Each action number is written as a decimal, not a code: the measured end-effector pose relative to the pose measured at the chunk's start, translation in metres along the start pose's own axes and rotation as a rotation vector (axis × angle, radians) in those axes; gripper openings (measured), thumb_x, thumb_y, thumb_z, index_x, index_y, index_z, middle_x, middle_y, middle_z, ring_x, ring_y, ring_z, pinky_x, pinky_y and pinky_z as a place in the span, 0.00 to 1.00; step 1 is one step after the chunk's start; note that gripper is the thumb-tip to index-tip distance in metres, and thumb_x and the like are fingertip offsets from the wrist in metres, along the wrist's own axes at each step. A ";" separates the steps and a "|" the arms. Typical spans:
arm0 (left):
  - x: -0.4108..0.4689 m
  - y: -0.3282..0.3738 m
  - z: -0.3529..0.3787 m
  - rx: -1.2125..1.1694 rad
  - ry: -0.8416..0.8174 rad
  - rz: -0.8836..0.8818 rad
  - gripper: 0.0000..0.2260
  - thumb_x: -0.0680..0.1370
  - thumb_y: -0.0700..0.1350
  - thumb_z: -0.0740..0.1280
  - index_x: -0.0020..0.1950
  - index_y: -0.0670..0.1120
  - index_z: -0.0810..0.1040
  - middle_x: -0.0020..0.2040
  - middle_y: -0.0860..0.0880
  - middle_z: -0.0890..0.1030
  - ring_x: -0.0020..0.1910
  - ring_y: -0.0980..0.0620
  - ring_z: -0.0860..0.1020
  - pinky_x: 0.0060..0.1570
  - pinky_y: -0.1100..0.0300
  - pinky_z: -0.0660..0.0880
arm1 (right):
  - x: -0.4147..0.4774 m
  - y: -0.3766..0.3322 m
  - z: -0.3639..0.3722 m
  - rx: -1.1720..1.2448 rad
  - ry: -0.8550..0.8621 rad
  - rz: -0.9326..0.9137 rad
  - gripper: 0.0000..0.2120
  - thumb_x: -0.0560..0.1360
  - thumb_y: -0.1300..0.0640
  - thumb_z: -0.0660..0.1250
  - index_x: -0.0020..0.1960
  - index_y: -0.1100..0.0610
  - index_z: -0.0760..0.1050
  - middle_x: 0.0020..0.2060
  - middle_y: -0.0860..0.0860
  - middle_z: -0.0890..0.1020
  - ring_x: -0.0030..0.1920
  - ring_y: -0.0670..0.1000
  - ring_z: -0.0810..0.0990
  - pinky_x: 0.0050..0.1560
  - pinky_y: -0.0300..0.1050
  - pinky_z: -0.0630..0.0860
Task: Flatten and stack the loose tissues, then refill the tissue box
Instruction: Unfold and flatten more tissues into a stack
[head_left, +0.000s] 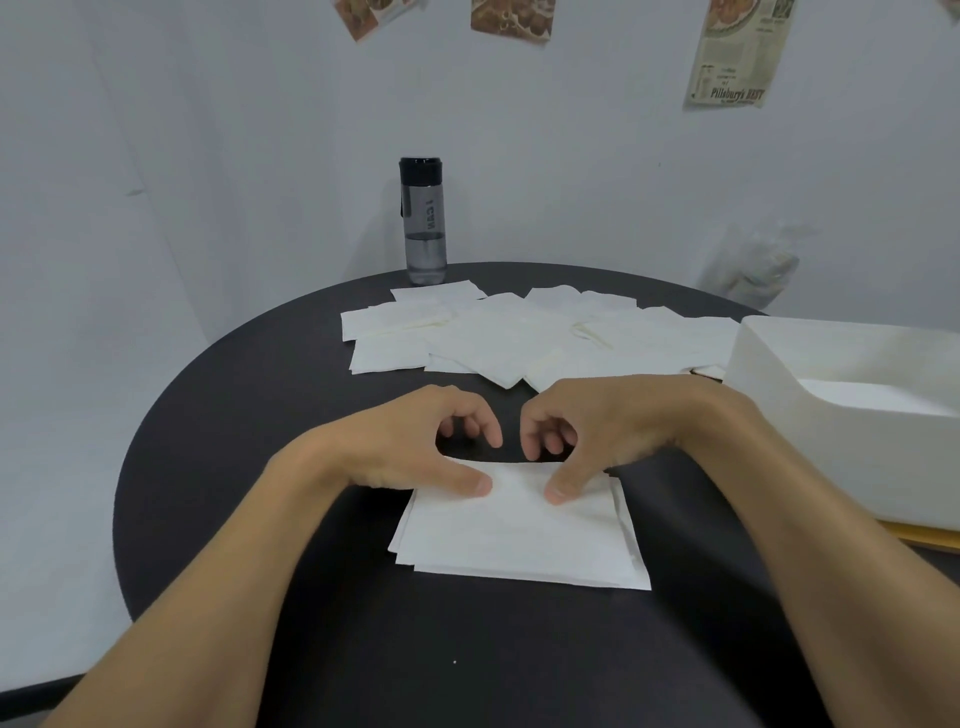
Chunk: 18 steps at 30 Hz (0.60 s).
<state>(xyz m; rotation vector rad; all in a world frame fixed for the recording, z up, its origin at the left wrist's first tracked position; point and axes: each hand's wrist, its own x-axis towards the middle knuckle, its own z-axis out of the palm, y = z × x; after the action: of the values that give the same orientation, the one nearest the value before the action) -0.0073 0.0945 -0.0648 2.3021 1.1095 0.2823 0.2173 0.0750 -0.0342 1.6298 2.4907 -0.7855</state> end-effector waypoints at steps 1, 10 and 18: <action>-0.001 -0.001 -0.001 0.002 0.008 -0.008 0.13 0.73 0.50 0.76 0.55 0.61 0.78 0.54 0.59 0.74 0.52 0.61 0.72 0.52 0.65 0.70 | 0.002 0.000 0.001 0.004 0.019 -0.007 0.15 0.68 0.50 0.79 0.50 0.47 0.77 0.46 0.46 0.77 0.43 0.47 0.75 0.49 0.48 0.77; -0.002 -0.008 -0.007 0.030 0.106 -0.067 0.12 0.74 0.41 0.69 0.50 0.58 0.79 0.50 0.54 0.77 0.46 0.56 0.74 0.49 0.61 0.74 | 0.025 -0.002 0.017 -0.028 0.303 -0.032 0.14 0.71 0.44 0.75 0.51 0.51 0.78 0.46 0.43 0.79 0.47 0.45 0.76 0.55 0.43 0.68; 0.000 -0.013 -0.002 0.015 0.138 -0.042 0.06 0.73 0.53 0.75 0.47 0.58 0.80 0.48 0.56 0.76 0.41 0.63 0.72 0.44 0.68 0.69 | 0.072 0.025 0.017 -0.018 0.828 0.063 0.13 0.77 0.47 0.69 0.59 0.50 0.77 0.57 0.46 0.79 0.61 0.50 0.73 0.59 0.45 0.63</action>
<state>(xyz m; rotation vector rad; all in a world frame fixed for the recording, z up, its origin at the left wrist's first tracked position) -0.0160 0.1019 -0.0709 2.2982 1.2302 0.4234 0.2041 0.1352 -0.0817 2.3698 2.8638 -0.0483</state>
